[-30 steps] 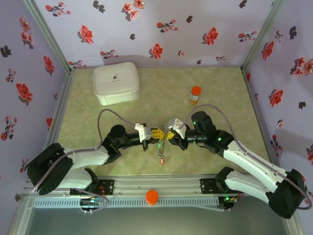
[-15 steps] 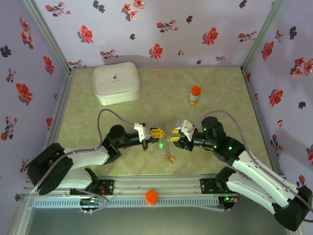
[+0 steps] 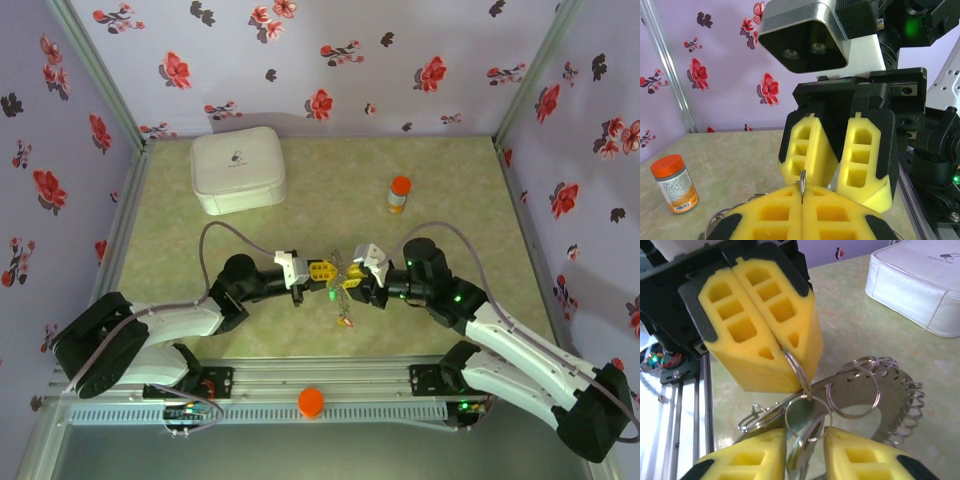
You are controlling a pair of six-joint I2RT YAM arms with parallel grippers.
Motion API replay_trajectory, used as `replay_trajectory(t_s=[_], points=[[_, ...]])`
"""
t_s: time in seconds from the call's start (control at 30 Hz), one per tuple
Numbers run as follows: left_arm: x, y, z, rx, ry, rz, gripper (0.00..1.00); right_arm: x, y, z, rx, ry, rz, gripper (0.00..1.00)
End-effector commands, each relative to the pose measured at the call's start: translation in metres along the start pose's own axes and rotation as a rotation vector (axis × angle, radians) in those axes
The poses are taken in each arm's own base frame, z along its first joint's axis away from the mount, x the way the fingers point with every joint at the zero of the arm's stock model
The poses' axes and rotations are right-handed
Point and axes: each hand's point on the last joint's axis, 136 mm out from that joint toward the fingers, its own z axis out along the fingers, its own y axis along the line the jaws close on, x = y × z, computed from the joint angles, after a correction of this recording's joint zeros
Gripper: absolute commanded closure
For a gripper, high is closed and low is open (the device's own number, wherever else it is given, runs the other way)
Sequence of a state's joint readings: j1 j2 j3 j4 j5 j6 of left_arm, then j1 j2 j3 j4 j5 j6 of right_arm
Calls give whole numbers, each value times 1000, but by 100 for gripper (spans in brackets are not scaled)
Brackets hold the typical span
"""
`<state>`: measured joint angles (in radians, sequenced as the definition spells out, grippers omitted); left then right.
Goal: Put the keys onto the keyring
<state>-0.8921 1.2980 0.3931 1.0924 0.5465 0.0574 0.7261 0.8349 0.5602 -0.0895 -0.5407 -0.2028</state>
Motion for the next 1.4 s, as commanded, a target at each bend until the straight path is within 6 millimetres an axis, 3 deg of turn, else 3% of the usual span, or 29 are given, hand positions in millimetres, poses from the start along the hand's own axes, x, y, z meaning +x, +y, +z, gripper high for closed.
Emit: replay_trajectory(t_s=[0.0,0.33,0.5,0.7,1.03,1.37], points=[[-35,4,3,-5,-104,52,100,-6,5,3,-42,-36,9,78],[-38,4,7,10,-106,48,100,3,6,15,-90,15,38,93],[-41,5,9,10,-112,64,100,9,6,17,-98,58,45,96],[-39,5,10,14,-101,62,100,5,-1,8,-24,47,5,100],[-5,0,13,48,52,58,100,-34,-8,-18,82,-35,-113,100],[11,-1,7,39,123,75,100,-24,-16,-37,182,42,-156,100]])
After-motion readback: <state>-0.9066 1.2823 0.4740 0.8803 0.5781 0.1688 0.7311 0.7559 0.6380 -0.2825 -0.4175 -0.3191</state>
